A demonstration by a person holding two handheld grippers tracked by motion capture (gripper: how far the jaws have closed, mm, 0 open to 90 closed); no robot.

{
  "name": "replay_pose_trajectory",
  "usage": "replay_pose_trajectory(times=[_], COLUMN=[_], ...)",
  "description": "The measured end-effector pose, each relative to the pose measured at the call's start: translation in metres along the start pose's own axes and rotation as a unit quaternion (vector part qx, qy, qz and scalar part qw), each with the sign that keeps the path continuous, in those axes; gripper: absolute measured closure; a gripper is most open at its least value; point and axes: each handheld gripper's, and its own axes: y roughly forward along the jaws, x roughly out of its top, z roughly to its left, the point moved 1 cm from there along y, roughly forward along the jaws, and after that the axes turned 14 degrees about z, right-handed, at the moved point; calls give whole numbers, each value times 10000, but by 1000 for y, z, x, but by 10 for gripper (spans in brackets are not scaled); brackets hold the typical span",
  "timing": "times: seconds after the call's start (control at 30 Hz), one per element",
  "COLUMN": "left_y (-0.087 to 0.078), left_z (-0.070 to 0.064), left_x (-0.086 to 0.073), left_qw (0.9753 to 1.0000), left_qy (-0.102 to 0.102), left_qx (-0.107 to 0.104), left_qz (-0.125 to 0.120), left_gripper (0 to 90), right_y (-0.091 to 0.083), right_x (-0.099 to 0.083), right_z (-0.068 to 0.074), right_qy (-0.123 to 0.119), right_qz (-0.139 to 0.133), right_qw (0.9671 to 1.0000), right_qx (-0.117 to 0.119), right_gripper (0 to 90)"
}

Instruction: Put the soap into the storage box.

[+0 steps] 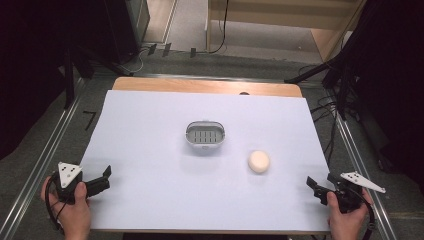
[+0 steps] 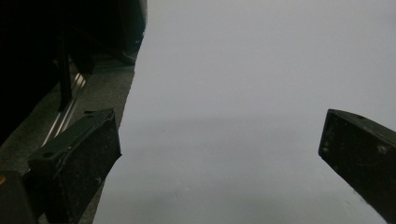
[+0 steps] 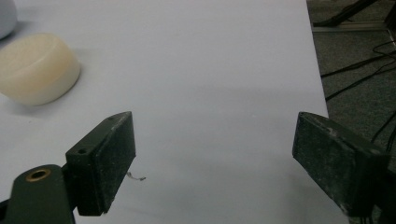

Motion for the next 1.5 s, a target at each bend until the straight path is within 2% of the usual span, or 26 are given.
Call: replay_pose_trajectory(times=[0.13,0.37,0.47,0.6,0.73,0.9,1.5], left_y=[-1,0,0,1,1,1,1], left_z=[2,1,0,0,0,-1,-3], left_x=[-1,0,0,0,0,0,0], left_qw=[9999,10000,10000,10000,10000,10000,9999], left_qy=[-101,-48,-57,-47,-22,31,94], left_qx=[-12,4,15,30,63,73,132], left_qz=[-54,-6,-18,22,23,24,34], left_gripper=[0,0,0,0,0,0,0], right_y=[-1,-6,-7,-4,0,6,24], right_x=[2,7,11,17,23,29,47], right_z=[4,14,17,27,39,52,82], right_qy=[-157,-341,-414,-554,-661,-817,-1039], right_qz=[66,102,69,101,181,261,461], right_qw=[9998,9993,9991,9984,9974,9960,9927], right_qx=[-44,-132,-42,17,218,236,412], right_gripper=[136,136,135,135,135,135,135])
